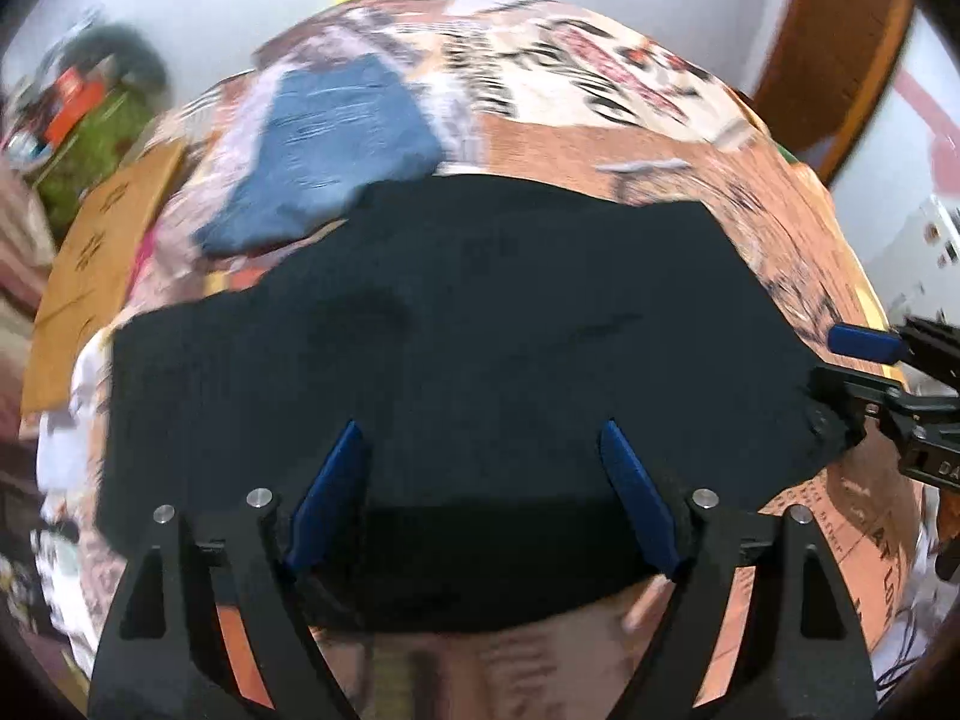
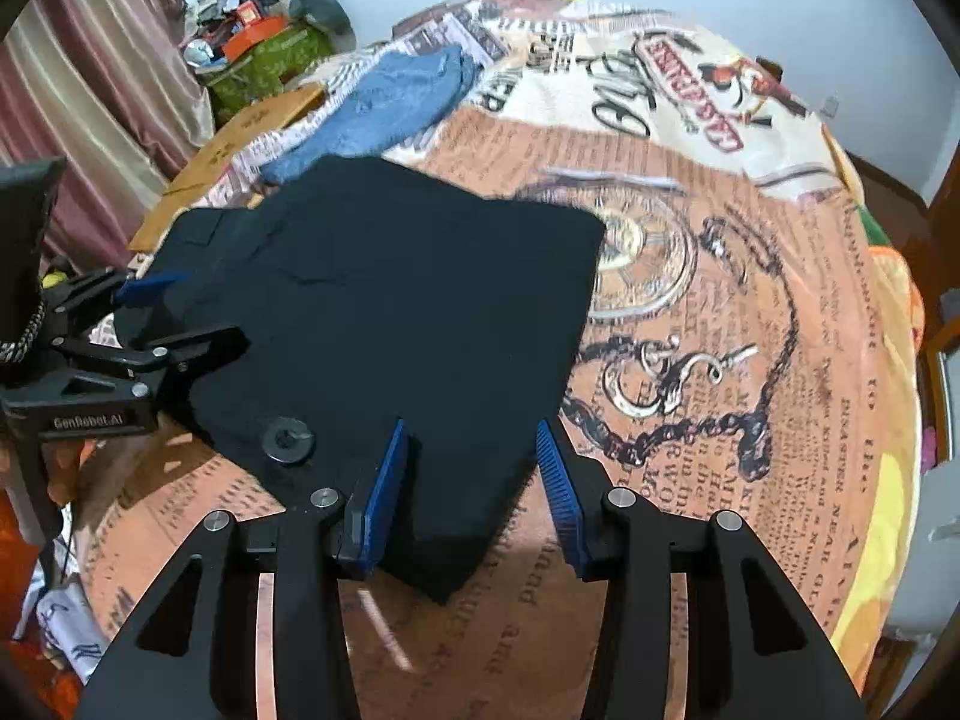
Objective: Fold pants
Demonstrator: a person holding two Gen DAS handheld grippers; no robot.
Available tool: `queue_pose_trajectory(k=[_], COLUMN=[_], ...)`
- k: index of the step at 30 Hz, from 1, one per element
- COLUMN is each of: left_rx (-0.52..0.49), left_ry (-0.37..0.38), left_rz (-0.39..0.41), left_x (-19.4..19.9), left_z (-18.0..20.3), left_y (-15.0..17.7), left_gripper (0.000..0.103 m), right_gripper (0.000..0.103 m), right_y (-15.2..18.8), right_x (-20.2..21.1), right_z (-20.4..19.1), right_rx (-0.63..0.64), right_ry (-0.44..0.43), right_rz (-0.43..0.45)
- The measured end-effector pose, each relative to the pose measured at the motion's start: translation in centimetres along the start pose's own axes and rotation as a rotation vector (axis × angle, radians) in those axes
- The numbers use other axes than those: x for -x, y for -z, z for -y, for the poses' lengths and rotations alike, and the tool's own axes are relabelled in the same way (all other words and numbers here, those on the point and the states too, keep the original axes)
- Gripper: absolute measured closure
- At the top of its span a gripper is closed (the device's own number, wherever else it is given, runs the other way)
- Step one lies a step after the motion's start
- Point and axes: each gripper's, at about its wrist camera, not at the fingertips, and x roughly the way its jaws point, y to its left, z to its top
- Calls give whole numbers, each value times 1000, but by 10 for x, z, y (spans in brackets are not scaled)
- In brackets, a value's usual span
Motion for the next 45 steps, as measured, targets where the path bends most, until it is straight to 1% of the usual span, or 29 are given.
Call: queue_pose_trajectory(k=[1, 5, 8, 9, 12, 14, 15, 16, 18, 20, 22, 24, 25, 27, 30, 32, 34, 35, 39, 42, 43, 44, 45], left_rx=[32, 135, 230, 273, 358, 421, 454, 497, 552, 594, 642, 674, 693, 731, 774, 797, 835, 851, 874, 893, 893, 886, 878], left_ry=[-21, -66, -73, -72, -73, -54, -41, -40, -37, 1, 62, 116, 141, 189, 219, 255, 307, 319, 328, 305, 295, 265, 245], left_rz=[10, 38, 44, 39, 15, -11, -22, -31, -53, -78, -99, -122, -139, -159, -143, -138, -131, -129, -123, -117, -117, -120, -124], left_x=[7, 27, 38, 41, 42, 38, 36, 33, 27, 19, 10, 1, -5, -14, -17, -21, -27, -30, -40, -46, -46, -45, -46], left_z=[-13, -56, -92, -107, -137, -157, -165, -175, -186, -191, -195, -194, -193, -194, -198, -202, -208, -210, -217, -218, -218, -217, -219], left_y=[2, 11, 22, 28, 43, 55, 60, 68, 80, 88, 96, 101, 104, 108, 109, 107, 106, 105, 92, 83, 81, 78, 77], left_gripper=[21, 21, 21, 21, 20, 20, 20, 20, 20, 20, 20, 20, 20, 20, 19, 10, 4, 4, 4, 4, 10, 23, 29], right_gripper=[62, 62, 61, 61, 59, 59, 59, 59, 59, 59, 59, 55, 52, 50, 49, 49, 49, 49, 49, 49, 49, 49, 49], right_y=[-2, -10, -17, -20, -27, -30, -30, -31, -30, -28, -25, -25, -24, -23, -21, -20, -21, -21, -20, -20, -19, -19, -19], right_x=[3, 13, 16, 15, 11, 6, 3, -2, -17, -30, -40, -43, -43, -43, -44, -45, -45, -45, -45, -45, -45, -45, -45], right_z=[-3, -18, -30, -33, -44, -51, -54, -58, -65, -70, -70, -66, -65, -63, -62, -62, -62, -61, -59, -58, -58, -57, -57], right_rx=[7, 46, 65, 68, 78, 84, 89, 99, 127, 146, 140, 116, 110, 105, 93, 86, 81, 80, 67, 61, 59, 57, 56], right_ry=[2, 3, -10, -16, -31, -40, -42, -45, -42, -33, -42, -55, -54, -62, -75, -84, -90, -93, -108, -120, -122, -124, -126], right_rz=[12, 54, 75, 79, 91, 86, 80, 67, 31, -9, -33, -35, -38, -39, -41, -43, -44, -43, -41, -42, -42, -42, -42])
